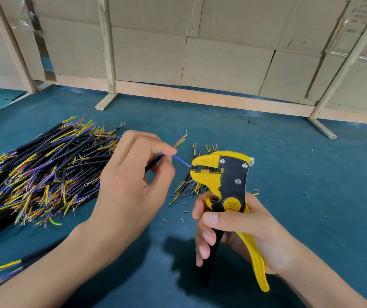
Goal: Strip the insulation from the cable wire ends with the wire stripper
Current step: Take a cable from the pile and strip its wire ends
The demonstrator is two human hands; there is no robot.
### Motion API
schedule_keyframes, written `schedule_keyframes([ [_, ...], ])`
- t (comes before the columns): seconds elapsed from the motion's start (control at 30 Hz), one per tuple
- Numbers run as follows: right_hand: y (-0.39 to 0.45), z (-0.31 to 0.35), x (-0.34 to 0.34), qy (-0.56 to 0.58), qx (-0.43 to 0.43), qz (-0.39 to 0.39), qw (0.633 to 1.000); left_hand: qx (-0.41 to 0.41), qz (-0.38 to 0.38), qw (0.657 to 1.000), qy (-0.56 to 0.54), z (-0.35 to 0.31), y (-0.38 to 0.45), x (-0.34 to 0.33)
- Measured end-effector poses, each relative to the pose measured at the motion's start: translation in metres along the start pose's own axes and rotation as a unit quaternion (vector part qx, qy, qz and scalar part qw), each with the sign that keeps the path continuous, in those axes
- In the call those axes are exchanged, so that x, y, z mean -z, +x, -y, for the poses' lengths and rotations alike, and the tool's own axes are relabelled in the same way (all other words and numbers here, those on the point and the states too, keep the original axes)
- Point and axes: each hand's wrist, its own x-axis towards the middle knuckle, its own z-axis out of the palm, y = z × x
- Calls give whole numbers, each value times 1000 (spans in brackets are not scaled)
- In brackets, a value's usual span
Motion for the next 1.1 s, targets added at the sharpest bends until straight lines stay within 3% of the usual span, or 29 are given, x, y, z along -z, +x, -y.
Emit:
schedule_keyframes([
  [0.47,5,-8,6,82,0,1,997,-37,12,999,-4,1,-1,1],
  [0.7,9,-18,5,123,-21,22,992,-36,52,998,-5,1,-6,-4],
  [1.1,9,-19,4,123,-13,13,992,-31,64,997,-4,1,-11,-9],
])
